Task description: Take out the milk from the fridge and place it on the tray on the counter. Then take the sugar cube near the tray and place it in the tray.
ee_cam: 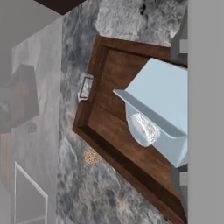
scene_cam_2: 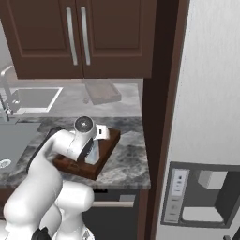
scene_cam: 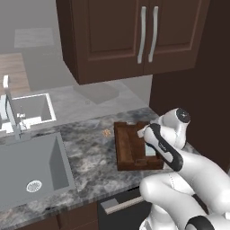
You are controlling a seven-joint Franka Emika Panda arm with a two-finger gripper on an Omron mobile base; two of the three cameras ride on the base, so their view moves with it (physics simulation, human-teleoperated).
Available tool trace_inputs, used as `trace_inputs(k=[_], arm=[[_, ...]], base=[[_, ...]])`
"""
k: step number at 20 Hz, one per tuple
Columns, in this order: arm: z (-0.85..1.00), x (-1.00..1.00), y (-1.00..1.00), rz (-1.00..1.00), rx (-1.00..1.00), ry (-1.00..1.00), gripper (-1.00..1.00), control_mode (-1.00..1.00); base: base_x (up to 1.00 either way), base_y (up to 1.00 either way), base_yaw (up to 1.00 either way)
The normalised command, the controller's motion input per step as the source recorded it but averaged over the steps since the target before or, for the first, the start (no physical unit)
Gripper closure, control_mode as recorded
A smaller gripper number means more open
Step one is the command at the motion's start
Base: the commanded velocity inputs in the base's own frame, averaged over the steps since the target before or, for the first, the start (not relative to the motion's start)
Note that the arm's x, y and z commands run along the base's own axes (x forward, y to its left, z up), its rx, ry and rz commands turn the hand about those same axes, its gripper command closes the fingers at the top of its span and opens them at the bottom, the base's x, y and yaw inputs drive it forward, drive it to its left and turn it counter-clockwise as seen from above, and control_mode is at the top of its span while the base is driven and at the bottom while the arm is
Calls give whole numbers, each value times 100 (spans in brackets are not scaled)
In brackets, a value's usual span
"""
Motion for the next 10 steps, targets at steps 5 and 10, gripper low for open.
trace_inputs(k=[5, 10], arm=[[-40, -32, 10, 0, 4, -11, -100, -100], [-4, -75, 1, 0, 8, -17, -100, -100]], base=[[0, 0, 0], [0, 0, 0]])
